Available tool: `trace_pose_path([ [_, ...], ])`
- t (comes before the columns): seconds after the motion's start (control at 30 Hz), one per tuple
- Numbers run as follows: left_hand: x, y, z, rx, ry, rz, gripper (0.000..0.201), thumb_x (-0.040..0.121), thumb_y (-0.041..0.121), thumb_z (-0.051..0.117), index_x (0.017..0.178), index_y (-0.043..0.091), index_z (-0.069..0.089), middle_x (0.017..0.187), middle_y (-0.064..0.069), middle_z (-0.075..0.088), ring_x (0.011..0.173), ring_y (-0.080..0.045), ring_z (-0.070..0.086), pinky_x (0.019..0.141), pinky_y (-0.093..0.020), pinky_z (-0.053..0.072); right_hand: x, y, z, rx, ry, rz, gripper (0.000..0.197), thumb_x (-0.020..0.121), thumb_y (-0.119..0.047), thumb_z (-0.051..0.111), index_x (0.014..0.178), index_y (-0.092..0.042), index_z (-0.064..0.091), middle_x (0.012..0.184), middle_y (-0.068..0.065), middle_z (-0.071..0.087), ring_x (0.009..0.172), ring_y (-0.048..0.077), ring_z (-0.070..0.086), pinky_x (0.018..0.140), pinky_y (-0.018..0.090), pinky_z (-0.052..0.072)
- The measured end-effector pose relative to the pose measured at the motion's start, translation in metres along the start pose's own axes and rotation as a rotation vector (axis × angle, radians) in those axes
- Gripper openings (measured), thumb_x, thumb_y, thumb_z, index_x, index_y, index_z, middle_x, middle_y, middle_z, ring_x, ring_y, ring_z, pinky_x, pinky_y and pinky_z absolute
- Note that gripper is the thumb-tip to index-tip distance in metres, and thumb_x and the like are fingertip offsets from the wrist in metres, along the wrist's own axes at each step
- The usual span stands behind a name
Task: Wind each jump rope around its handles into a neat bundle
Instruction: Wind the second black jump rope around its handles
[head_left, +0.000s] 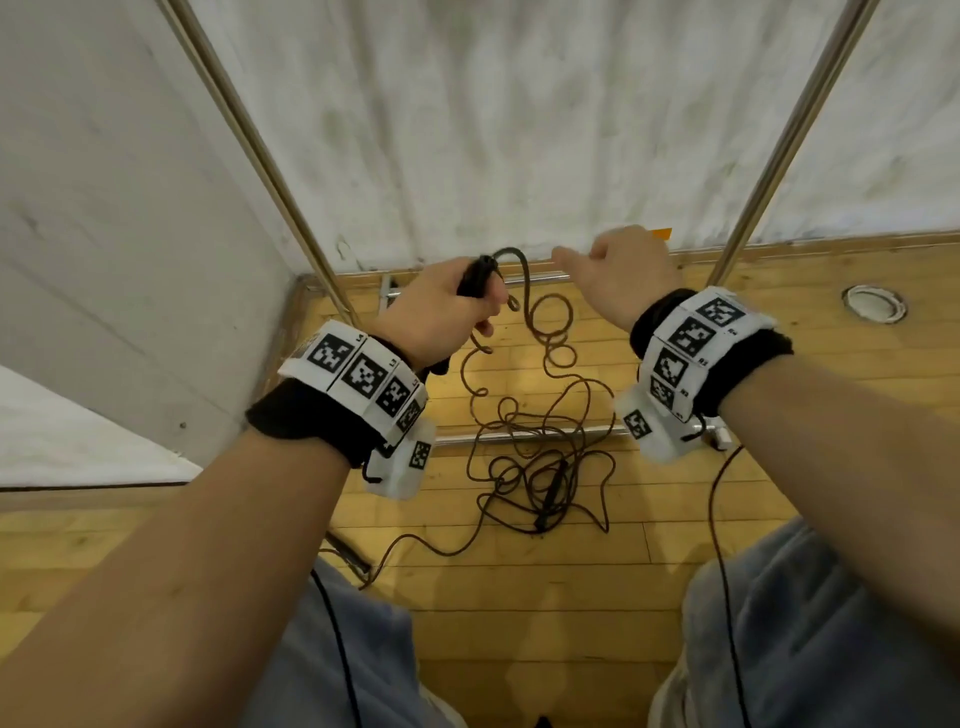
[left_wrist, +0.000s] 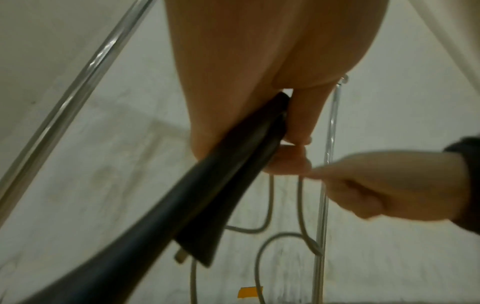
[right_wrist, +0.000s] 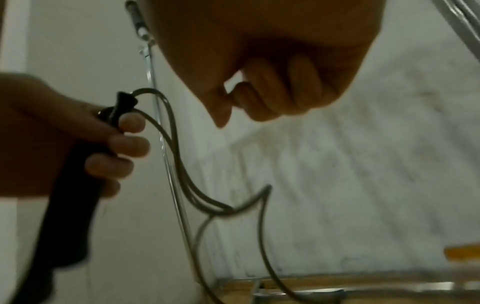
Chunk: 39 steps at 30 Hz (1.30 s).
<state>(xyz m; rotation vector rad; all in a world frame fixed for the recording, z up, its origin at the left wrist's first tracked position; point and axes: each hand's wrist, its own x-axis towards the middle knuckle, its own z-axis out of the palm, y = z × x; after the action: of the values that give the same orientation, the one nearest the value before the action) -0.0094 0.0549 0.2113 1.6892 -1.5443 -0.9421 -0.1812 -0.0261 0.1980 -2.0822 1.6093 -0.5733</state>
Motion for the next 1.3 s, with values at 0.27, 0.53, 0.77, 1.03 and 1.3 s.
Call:
trace_pose_path([
  [0.27, 0.000, 0.008, -0.007, 0.348, -0.147, -0.017, 0.026, 0.084, -0.002, 0.050, 0.080, 0.023, 0.057, 0.081, 0.001, 0.058, 0.073, -0.015, 0.052, 0.064, -0.028, 0.041, -0.012, -0.020, 0.017, 0.584, -0.502, -0.176, 0.051, 0.088, -0.065, 0.038, 0.091, -0.019, 0.061, 0.083, 0.003, 0.063, 0.079, 0.016, 0.062, 0.090, 0.043, 0.048],
  [0.53, -0.005, -0.003, -0.009, 0.281, -0.088, 0.015, 0.009, 0.086, 0.018, 0.062, 0.092, 0.012, 0.064, 0.078, -0.001, 0.064, 0.060, -0.005, 0.054, 0.060, -0.026, 0.040, -0.016, -0.025, 0.006, 0.756, -0.411, -0.150, 0.027, 0.093, -0.031, 0.055, 0.071, -0.017, 0.051, 0.045, -0.014, 0.038, 0.041, 0.006, 0.035, 0.051, 0.022, 0.041],
  [0.77, -0.012, -0.015, -0.001, 0.220, 0.008, 0.075, 0.007, 0.098, 0.023, 0.050, 0.100, 0.019, 0.055, 0.076, 0.001, 0.061, 0.067, -0.012, 0.060, 0.066, -0.029, 0.050, -0.006, -0.025, -0.014, 1.057, -0.186, 0.034, 0.020, 0.097, -0.021, 0.048, 0.078, -0.014, 0.047, 0.050, -0.009, 0.034, 0.038, 0.006, 0.030, 0.047, 0.023, 0.036],
  [1.03, -0.011, -0.008, -0.006, 0.247, 0.162, 0.117, 0.019, 0.095, 0.027, 0.055, 0.079, 0.017, 0.058, 0.060, 0.005, 0.057, 0.047, -0.003, 0.055, 0.048, -0.016, 0.044, -0.003, -0.024, -0.016, 1.127, -0.064, 0.028, 0.015, 0.096, -0.018, 0.050, 0.084, -0.011, 0.055, 0.060, 0.000, 0.049, 0.043, 0.010, 0.039, 0.046, 0.024, 0.038],
  [1.3, -0.004, 0.007, -0.002, -0.355, 0.311, 0.065, 0.014, 0.099, 0.022, 0.046, 0.094, 0.011, 0.053, 0.058, 0.001, 0.055, 0.050, -0.020, 0.054, 0.044, -0.027, 0.043, -0.014, -0.030, 0.013, 0.291, -0.208, -0.268, 0.020, 0.098, -0.026, 0.042, 0.085, -0.018, 0.055, 0.070, -0.001, 0.059, 0.069, 0.019, 0.057, 0.065, 0.030, 0.041],
])
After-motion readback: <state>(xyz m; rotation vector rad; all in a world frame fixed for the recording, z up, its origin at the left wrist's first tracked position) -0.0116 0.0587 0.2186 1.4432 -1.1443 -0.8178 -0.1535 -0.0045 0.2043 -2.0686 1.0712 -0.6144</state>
